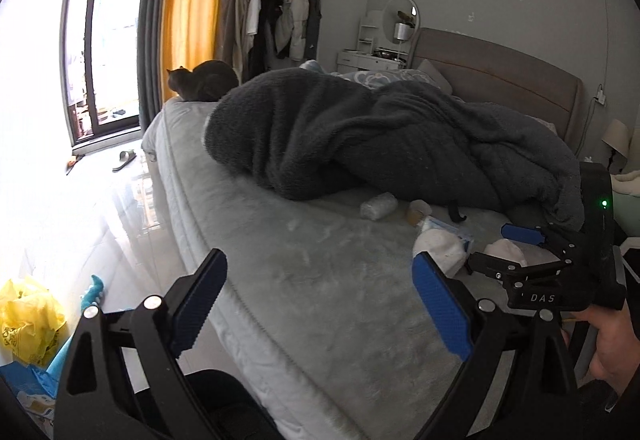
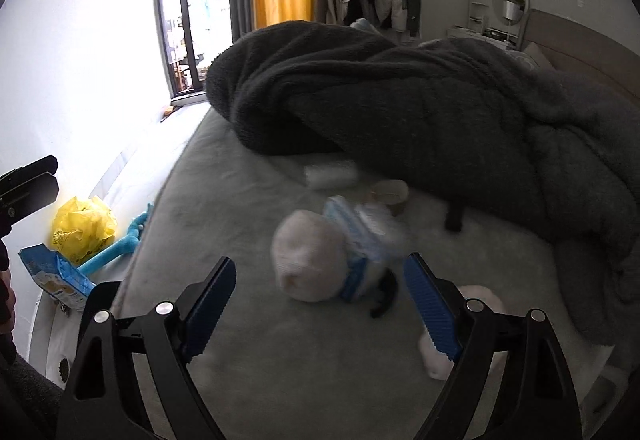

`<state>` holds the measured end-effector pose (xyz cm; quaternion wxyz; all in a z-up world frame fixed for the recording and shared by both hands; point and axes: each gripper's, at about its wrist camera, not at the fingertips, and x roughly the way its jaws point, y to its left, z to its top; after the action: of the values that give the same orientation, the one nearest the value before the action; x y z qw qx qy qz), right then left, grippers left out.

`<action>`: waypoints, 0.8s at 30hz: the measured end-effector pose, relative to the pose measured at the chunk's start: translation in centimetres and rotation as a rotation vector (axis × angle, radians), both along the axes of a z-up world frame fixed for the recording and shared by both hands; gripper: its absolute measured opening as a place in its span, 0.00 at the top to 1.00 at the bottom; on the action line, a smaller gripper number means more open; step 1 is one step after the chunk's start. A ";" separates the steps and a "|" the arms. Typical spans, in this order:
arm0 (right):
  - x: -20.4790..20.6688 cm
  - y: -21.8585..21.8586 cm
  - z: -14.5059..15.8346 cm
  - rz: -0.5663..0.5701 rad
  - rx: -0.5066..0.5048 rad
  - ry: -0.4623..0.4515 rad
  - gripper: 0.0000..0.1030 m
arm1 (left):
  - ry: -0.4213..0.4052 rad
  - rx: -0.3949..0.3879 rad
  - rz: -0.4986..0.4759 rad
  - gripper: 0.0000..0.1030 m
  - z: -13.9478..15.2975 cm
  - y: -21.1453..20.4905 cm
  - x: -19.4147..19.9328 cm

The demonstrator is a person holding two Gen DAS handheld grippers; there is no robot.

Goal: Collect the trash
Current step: 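Grasp the white sock ball with the right gripper while the left gripper grasps a white sock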

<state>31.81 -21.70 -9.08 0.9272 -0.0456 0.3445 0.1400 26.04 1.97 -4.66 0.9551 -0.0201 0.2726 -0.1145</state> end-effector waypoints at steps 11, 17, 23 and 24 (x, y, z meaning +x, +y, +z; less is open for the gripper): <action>1.4 -6.7 -2.7 -0.100 -0.006 0.074 0.15 | 0.044 -0.006 -0.117 0.08 -2.2 -5.7 2.6; 1.7 -8.7 -4.1 -0.117 -0.007 0.114 0.14 | 0.085 -0.036 -0.130 0.08 -3.7 -7.7 4.4; 2.3 -10.1 -4.9 -0.105 0.047 0.152 0.14 | 0.117 -0.055 -0.156 0.08 -4.7 -9.7 5.5; 2.4 -10.2 -5.0 -0.104 0.046 0.155 0.14 | 0.121 -0.057 -0.161 0.08 -4.9 -10.1 5.7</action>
<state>34.18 -31.85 -14.03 0.9045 0.0047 0.4139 0.1030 31.73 -8.16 -9.59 0.9235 -0.0321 0.3274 -0.1974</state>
